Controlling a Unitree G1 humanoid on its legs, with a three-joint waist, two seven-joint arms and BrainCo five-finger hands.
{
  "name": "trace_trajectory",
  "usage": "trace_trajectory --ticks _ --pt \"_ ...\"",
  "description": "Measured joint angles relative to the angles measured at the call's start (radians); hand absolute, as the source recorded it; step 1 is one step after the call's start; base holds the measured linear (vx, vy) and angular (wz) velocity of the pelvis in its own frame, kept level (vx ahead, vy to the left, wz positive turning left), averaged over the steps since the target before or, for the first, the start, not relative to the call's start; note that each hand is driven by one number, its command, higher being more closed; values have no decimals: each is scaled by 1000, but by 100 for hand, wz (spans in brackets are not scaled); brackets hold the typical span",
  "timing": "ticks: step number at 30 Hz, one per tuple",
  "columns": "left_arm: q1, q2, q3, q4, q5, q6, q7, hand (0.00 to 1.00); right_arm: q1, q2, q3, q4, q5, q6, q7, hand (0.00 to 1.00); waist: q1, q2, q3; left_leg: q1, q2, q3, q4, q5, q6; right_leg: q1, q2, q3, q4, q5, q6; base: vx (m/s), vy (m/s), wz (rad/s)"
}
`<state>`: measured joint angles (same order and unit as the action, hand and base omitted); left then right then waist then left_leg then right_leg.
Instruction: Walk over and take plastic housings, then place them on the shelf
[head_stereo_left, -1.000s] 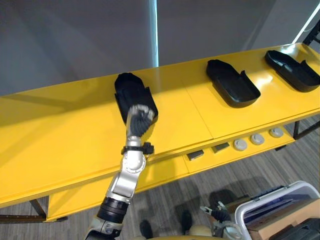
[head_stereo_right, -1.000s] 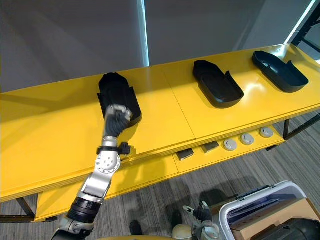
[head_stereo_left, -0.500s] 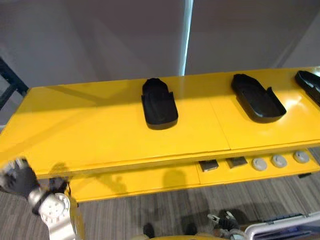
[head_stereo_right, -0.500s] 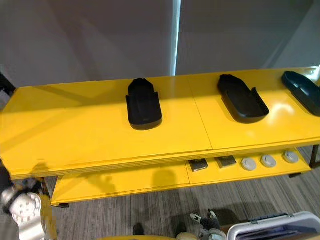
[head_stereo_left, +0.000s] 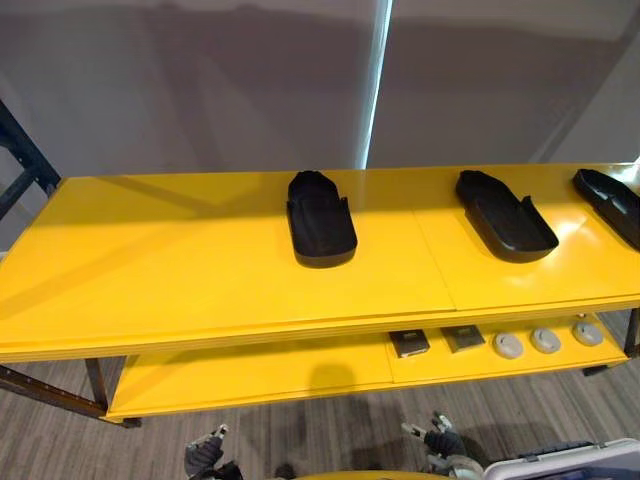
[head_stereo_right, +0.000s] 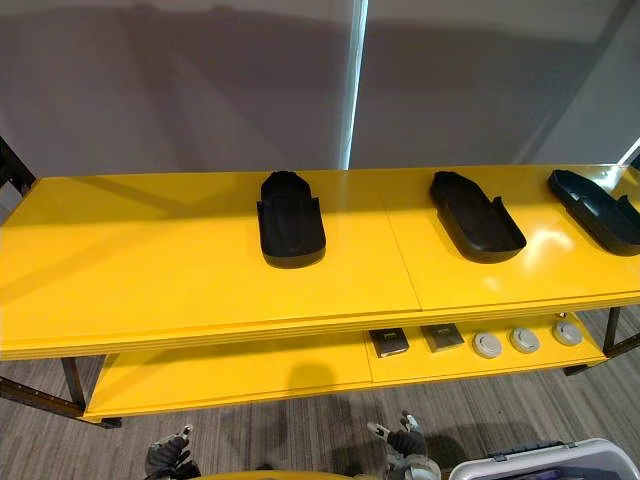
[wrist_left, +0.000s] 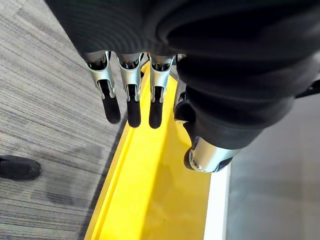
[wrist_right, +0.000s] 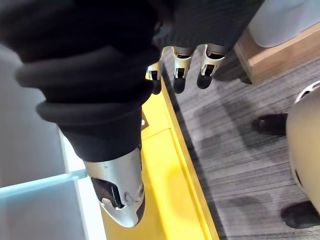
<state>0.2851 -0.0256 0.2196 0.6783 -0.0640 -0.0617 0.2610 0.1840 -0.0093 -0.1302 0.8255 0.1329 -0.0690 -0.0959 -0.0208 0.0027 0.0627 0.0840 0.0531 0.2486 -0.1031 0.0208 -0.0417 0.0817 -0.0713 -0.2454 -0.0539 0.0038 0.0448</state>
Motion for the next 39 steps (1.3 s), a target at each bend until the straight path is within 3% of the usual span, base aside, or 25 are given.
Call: trace_trajectory --ticks 3,10,16,18,21,22,24,28,29,30,31,32,33,34,35,37,38,39 --pt "-2 11 -27 11 28 0 1 0 -20 -9 -17 25 -23 0 -12 0 -15 5 2 9 3 3 0 -4 -2 0 3 6 0 1 -1 56 -16 -5" --pt "-29 55 -65 40 52 0 0 0 -36 -20 -18 24 -64 0 -14 0 -18 -3 8 36 16 46 7 -13 -12 2 19 52 0 -2 -8 63 -28 -21" --pt "-76 58 -121 40 78 -1 -18 0 -43 -39 -17 20 -105 -1 -15 0 -24 9 38 36 18 50 25 -21 -17 -1 18 57 18 -9 -11 -7 -15 -4" --pt "-88 58 -121 39 78 -1 -18 0 -61 -40 -16 18 -105 -1 -17 0 -23 3 60 5 17 23 106 -61 -20 -27 12 71 57 -28 -8 -77 4 -13" --pt "-82 54 -120 38 76 -1 -16 0 -98 -50 -9 12 -109 -1 -25 0 -18 -2 63 -55 11 -122 194 -91 -49 -116 1 145 117 -36 -5 -50 -27 -74" --pt "-79 45 -120 38 75 -1 -16 0 -112 -60 -8 7 -109 -1 -33 0 -20 11 64 -55 14 -159 195 -122 -47 -142 11 174 133 -32 0 -22 -7 -63" --pt "-94 41 -120 38 73 -2 -13 0 -109 -63 -10 1 -109 -1 -35 0 -24 12 69 -56 13 -157 202 -142 -30 -156 12 202 148 -20 7 -13 55 -52" --pt "-141 45 -107 37 75 -14 4 0 -95 -42 -8 -53 -164 1 -36 0 -20 -24 92 -97 -3 -53 270 -180 6 -219 8 314 143 32 37 -107 104 -84" --pt "-155 58 -105 36 75 -16 8 0 -112 -39 8 -65 -185 2 -37 0 -20 -39 102 -129 -3 6 303 -194 24 -238 11 360 93 91 57 -151 83 -97" --pt "-156 61 -105 35 75 -16 8 0 -115 -40 14 -66 -186 2 -37 0 -20 -41 104 -139 -2 16 312 -198 30 -242 11 361 78 107 61 -176 89 -116" --pt "-167 71 -102 35 75 -16 8 0 -119 -40 33 -72 -193 2 -37 0 -28 -50 111 -168 6 68 351 -204 48 -256 10 368 26 190 88 -213 75 -105" --pt "-178 60 -95 34 76 -17 9 0 -124 -40 34 -74 -205 3 -37 0 -18 -29 128 -183 42 113 365 -210 73 -275 26 336 64 189 107 -174 60 -105" --pt "-181 60 -95 35 76 -17 8 0 -125 -39 33 -75 -207 6 -36 0 -20 -23 134 -177 49 125 361 -210 73 -294 26 289 173 115 67 -204 99 -81" --pt "-179 67 -95 35 76 -16 8 0 -98 -37 32 -72 -218 8 -36 0 -22 -20 136 -154 54 146 348 -205 77 -307 20 230 381 -26 29 -123 61 -54" --pt "-176 65 -96 34 77 -15 6 0 -69 -37 32 -62 -224 8 -35 0 -21 -18 133 -143 62 169 346 -204 79 -283 17 209 504 -117 22 -175 55 -50" --pt "-168 77 -92 35 77 -13 4 0 -49 -37 30 -42 -226 7 -35 0 -22 -23 116 -144 67 187 345 -195 74 -212 2 164 566 -193 35 -139 -46 -45" --pt "-166 87 -86 35 77 -12 5 0 -49 -39 31 -12 -232 8 -34 0 -17 -52 91 -150 70 220 352 -190 68 -165 -20 133 528 -221 42 -77 -92 -65" --pt "-165 92 -77 35 76 -11 5 0 -52 -39 32 1 -236 8 -34 0 -11 -62 82 -161 71 239 363 -189 66 -140 -34 119 478 -229 41 -65 -136 -106"
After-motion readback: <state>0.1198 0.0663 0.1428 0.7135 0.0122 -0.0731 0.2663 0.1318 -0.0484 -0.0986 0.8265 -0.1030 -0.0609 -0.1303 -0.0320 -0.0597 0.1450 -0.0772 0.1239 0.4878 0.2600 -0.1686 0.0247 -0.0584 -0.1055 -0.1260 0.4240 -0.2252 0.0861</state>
